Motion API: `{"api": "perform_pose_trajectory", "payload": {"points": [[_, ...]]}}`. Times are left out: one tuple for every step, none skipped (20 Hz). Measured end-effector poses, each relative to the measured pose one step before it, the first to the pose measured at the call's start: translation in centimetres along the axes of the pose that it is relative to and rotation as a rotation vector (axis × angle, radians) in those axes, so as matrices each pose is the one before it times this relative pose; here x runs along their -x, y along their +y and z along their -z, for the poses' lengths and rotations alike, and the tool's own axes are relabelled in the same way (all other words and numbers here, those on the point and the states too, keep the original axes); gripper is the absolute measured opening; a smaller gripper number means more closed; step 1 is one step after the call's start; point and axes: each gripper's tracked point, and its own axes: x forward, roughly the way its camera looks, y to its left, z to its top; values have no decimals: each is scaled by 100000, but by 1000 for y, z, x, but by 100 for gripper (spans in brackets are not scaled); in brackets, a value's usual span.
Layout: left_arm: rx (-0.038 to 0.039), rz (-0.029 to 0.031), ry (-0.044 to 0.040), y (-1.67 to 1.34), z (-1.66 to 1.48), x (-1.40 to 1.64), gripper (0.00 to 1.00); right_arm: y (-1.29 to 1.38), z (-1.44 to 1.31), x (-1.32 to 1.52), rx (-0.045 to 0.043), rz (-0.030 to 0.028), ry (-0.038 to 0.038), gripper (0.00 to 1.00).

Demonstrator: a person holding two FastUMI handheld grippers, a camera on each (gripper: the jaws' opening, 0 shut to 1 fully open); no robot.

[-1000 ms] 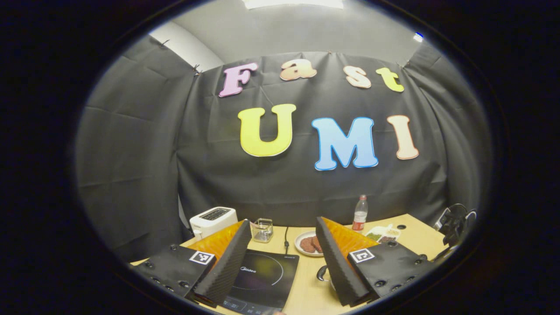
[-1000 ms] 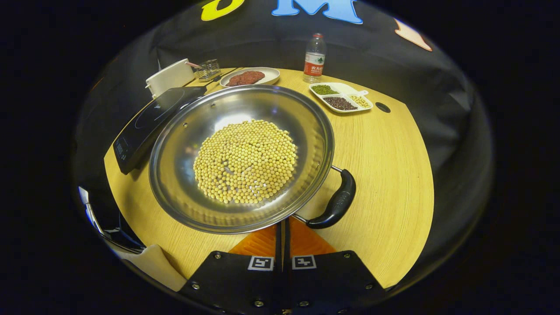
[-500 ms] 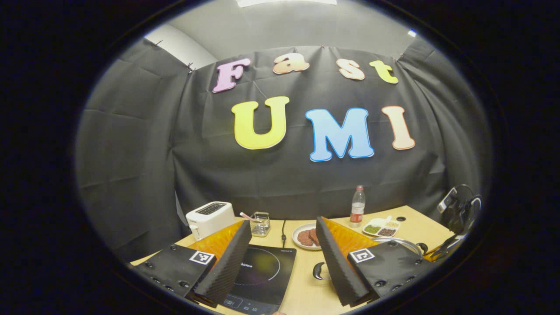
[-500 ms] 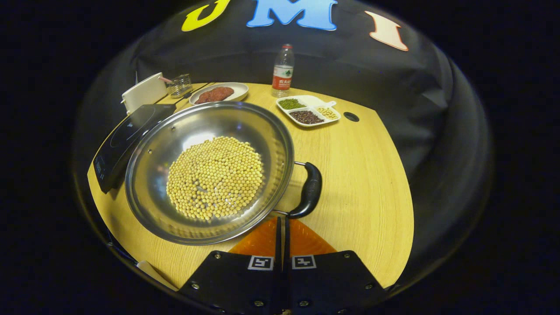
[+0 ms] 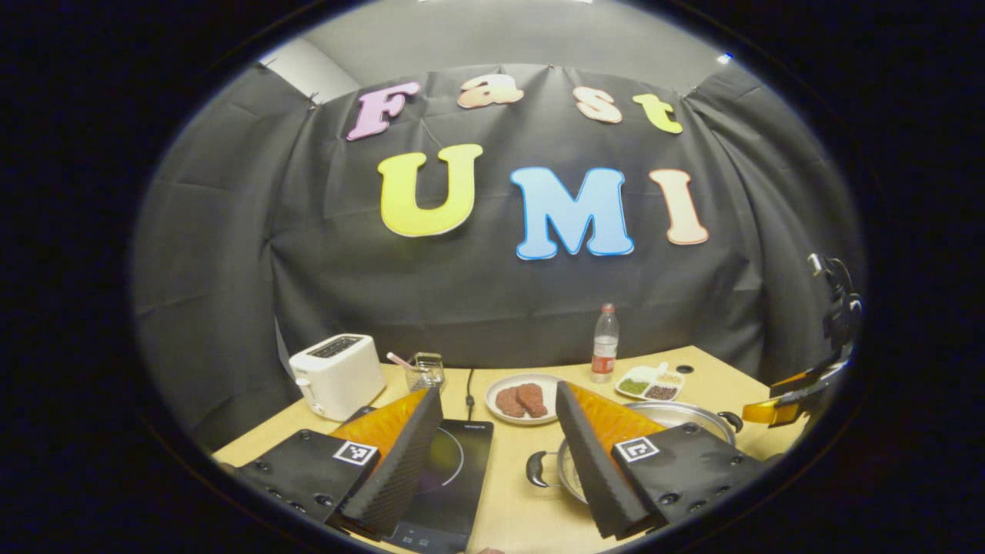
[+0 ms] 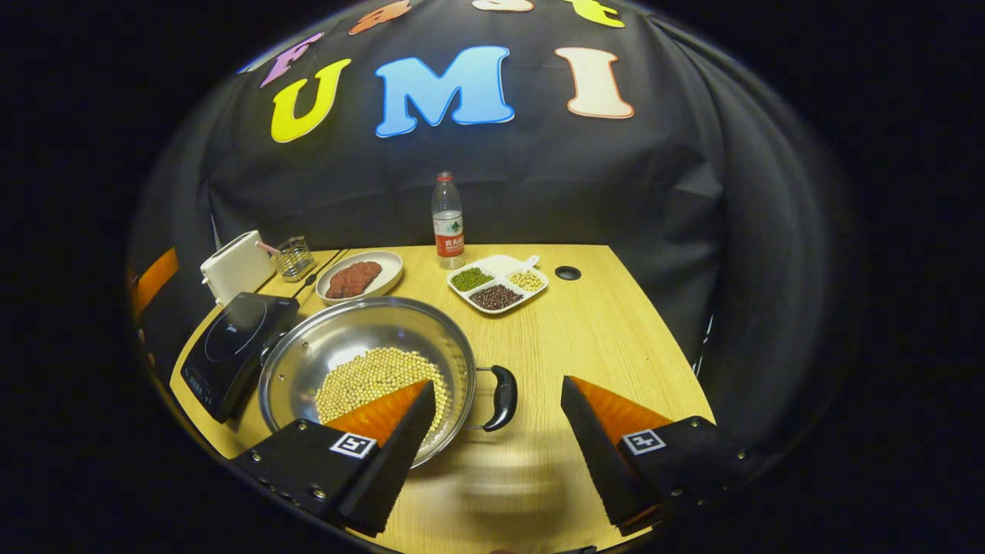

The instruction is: First push the handle of the pot to place it horizontally, then grasp the pot with both hands and set it on the induction cooktop.

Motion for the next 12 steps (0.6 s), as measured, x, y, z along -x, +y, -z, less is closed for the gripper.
{"api": "perform_pose_trajectory", "payload": {"points": [[757,1535,1539,-330,446,-493,96,71,-16,-163,-568,245,-117,100],[794,1530,1218,-344,495,-558,94,-40,-45,-1,-232,564,-158,100],[506,1639,1549,-398,412,-520,94,-51,-56,-132,35,386,-96,100],[149,1424,1491,-258,600,-654,95,133,-19,-147,-318,-3,-223,100],[-53,1596,2602,-348,604,-603,96,116,-6,-107,-391,-250,302,100],[168,1870,2517,-376,875,-714,96,50,45,-175,-401,-117,260,100],[343,1832,2602,-430,825,-709,99,29,2,-227,-220,24,417,100],[301,1534,2618,-234,874,-656,99,105,104,-371,-65,-89,332,100],[269,1094,2349,-223,851,-631,99,87,58,-244,67,-7,425,100],[383,1321,2760,-264,915,-692,99,22,109,-368,223,-111,449,100],[369,1027,2637,-209,734,-589,99,71,210,-288,224,-279,712,100],[361,1365,2622,-269,746,-712,99,45,209,-246,173,-341,923,100]]}}
